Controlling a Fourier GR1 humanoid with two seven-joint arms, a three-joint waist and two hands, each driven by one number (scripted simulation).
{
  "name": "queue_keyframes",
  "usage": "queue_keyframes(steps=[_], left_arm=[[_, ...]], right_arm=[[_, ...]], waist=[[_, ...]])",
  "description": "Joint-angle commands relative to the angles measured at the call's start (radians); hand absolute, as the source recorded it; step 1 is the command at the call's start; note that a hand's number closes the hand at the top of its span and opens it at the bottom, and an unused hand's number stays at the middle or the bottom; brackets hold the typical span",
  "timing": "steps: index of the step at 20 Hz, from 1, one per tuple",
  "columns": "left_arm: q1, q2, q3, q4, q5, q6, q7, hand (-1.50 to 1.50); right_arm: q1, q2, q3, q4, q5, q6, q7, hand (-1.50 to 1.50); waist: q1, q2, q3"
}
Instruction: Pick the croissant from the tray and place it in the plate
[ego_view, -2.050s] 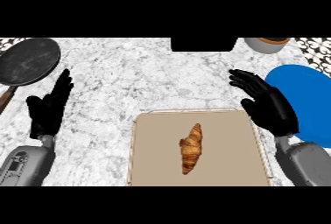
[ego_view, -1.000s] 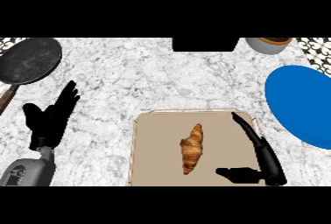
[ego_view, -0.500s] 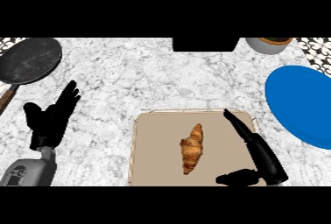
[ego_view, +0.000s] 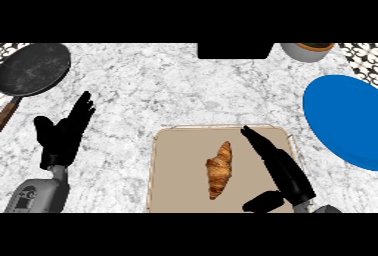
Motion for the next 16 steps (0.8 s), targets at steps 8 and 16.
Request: queue_keyframes(steps=[8, 16], left_arm=[[0.054, -0.047, -0.001, -0.034, -0.049, -0.005, -0.023, 0.00], [0.026, -0.037, 0.059, -0.053, -0.037, -0.068, 0.040, 0.00]], right_arm=[[-0.115, 0.169, 0.023, 0.163, 0.153, 0.151, 0.139, -1.50], [-0.102, 0.213, -0.083, 0.181, 0.242, 0.230, 0.111, -1.50]], waist=[[0.005, 0.001, 0.000], [0.001, 0.000, 0.001]])
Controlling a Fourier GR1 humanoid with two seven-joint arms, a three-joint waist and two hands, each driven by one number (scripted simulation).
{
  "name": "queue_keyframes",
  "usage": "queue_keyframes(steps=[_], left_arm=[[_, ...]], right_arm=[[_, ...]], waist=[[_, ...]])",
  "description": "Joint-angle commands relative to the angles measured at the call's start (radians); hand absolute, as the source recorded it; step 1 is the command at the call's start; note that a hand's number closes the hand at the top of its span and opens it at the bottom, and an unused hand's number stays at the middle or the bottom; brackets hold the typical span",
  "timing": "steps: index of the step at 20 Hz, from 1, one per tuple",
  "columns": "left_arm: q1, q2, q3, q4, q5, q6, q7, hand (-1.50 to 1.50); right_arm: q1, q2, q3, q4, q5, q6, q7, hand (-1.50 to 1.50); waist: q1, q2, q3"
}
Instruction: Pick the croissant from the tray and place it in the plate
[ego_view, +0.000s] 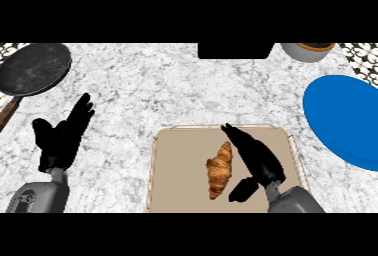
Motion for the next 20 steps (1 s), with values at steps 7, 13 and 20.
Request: queue_keyframes(steps=[7, 13, 20], left_arm=[[-0.091, -0.005, 0.052, 0.060, -0.006, -0.023, 0.019, 0.00], [-0.037, -0.016, 0.032, 0.012, -0.022, -0.030, 0.022, 0.00], [-0.052, -0.038, 0.032, 0.021, -0.046, -0.005, 0.037, 0.00]], right_arm=[[-0.104, 0.091, -0.063, 0.250, 0.128, 0.009, -0.085, -1.50], [-0.098, 0.118, 0.005, 0.210, 0.144, 0.123, -0.082, 1.50], [-0.042, 0.182, 0.017, 0.099, 0.180, 0.106, -0.060, 1.50]], waist=[[-0.001, 0.002, 0.000], [0.004, 0.001, 0.000], [-0.003, -0.001, 0.000]])
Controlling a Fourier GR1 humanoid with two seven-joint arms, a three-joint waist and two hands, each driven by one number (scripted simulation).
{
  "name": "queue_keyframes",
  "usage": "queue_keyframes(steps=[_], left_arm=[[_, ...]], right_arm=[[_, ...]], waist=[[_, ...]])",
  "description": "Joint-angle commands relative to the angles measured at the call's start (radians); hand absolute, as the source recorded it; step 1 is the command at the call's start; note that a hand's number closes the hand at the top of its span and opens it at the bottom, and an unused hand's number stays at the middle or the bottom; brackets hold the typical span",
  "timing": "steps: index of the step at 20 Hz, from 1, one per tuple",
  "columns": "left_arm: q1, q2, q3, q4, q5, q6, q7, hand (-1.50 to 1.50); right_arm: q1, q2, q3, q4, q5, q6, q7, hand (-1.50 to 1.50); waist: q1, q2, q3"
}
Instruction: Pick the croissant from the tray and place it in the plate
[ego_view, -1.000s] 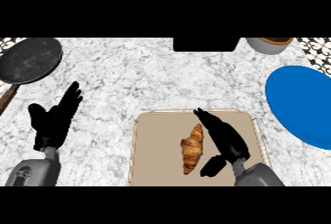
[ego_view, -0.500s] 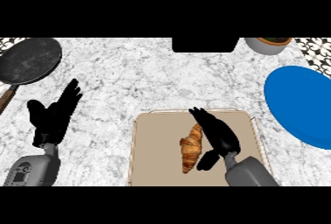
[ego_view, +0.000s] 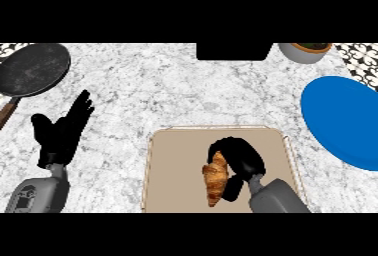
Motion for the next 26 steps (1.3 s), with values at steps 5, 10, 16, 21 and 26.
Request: queue_keyframes(steps=[5, 10, 16, 21, 26], left_arm=[[-0.017, -0.002, 0.032, 0.079, -0.009, -0.020, -0.072, 0.00], [-0.003, -0.041, -0.006, 0.000, -0.031, 0.033, 0.019, 0.00], [0.014, -0.021, 0.004, -0.043, -0.021, 0.015, 0.029, 0.00], [0.053, -0.024, 0.017, -0.054, -0.007, 0.010, 0.003, 0.00], [-0.013, 0.051, 0.087, 0.049, 0.028, -0.051, -0.022, 0.00]], right_arm=[[0.146, -0.027, 0.017, -0.138, 0.035, -0.006, -0.075, 1.50], [0.271, -0.289, 0.040, -0.274, 0.006, 0.063, -0.341, 1.50], [0.305, -0.332, -0.123, -0.505, 0.015, -0.131, -0.348, 1.50], [0.337, -0.297, -0.301, -0.585, 0.006, -0.357, -0.356, 1.50], [0.401, -0.323, -0.475, -0.650, -0.115, -0.344, -0.327, 1.50]], waist=[[-0.003, 0.010, 0.010], [-0.018, 0.006, 0.010], [-0.021, 0.003, 0.010], [-0.025, 0.003, 0.011], [-0.021, 0.010, 0.010]])
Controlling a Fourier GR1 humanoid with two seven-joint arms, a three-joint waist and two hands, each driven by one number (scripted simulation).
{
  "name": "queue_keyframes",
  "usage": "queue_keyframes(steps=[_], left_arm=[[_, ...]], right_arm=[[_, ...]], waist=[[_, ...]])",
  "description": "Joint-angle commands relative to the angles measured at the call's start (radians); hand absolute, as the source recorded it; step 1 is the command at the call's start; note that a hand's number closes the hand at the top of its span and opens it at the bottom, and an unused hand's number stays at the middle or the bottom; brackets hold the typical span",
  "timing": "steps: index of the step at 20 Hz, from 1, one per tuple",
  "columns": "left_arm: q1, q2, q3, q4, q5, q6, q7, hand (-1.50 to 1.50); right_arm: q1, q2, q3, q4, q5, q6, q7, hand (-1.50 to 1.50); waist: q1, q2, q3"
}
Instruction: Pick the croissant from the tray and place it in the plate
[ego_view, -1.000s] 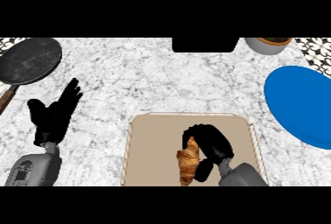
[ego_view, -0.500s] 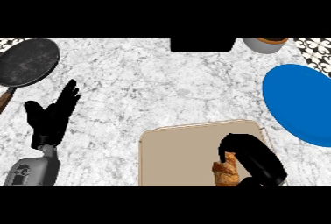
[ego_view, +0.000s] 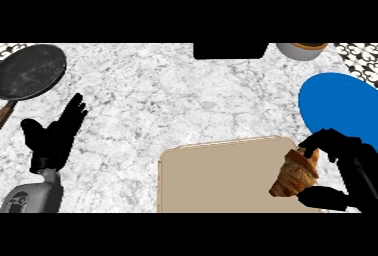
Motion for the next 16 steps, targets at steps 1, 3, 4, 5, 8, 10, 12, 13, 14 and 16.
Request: queue_keyframes(steps=[1, 3, 4, 5, 8, 10, 12, 13, 14, 16], left_arm=[[-0.019, 0.006, -0.001, 0.006, 0.006, -0.021, 0.006, 0.00], [-0.067, -0.014, -0.021, -0.003, -0.019, 0.018, 0.064, 0.00], [0.026, -0.007, -0.011, -0.021, -0.003, -0.019, -0.016, 0.00], [0.018, -0.022, -0.026, -0.055, -0.006, -0.003, 0.039, 0.00], [-0.007, -0.009, 0.003, 0.016, 0.004, -0.024, -0.016, 0.00], [-0.076, -0.012, -0.007, 0.062, -0.024, -0.003, 0.004, 0.00], [-0.056, 0.008, -0.005, -0.006, -0.006, -0.024, 0.046, 0.00], [-0.024, -0.010, -0.009, 0.021, -0.014, -0.021, -0.006, 0.00], [-0.023, -0.010, -0.015, -0.048, -0.009, -0.014, 0.051, 0.00], [0.009, -0.029, -0.028, -0.071, -0.016, -0.008, 0.038, 0.00]], right_arm=[[-0.014, 0.022, -0.128, -0.007, -0.088, -0.012, 0.036, 1.50], [-0.047, -0.006, -0.208, 0.062, -0.198, 0.040, 0.008, 1.50], [-0.068, -0.024, -0.237, -0.003, -0.203, 0.086, 0.095, 1.50], [-0.091, -0.025, -0.280, 0.109, -0.228, 0.054, 0.017, 1.50], [-0.097, -0.042, -0.347, 0.185, -0.289, 0.089, -0.023, 1.50], [-0.202, -0.051, -0.377, 0.385, -0.290, 0.060, -0.087, 1.50], [-0.251, -0.093, -0.419, 0.549, -0.273, 0.033, -0.182, 1.50], [-0.304, -0.088, -0.414, 0.630, -0.273, 0.032, -0.193, 1.50], [-0.274, -0.139, -0.464, 0.634, -0.308, 0.068, -0.232, 1.50], [-0.350, -0.149, -0.467, 0.756, -0.294, 0.056, -0.270, 1.50]], waist=[[0.015, 0.004, 0.000], [0.015, 0.005, 0.001], [0.020, 0.003, 0.000], [0.023, 0.004, 0.001], [0.020, 0.005, 0.000], [0.024, 0.008, 0.001], [0.033, 0.008, 0.001], [0.035, 0.009, 0.001], [0.031, 0.006, 0.001], [0.035, 0.006, 0.001]])
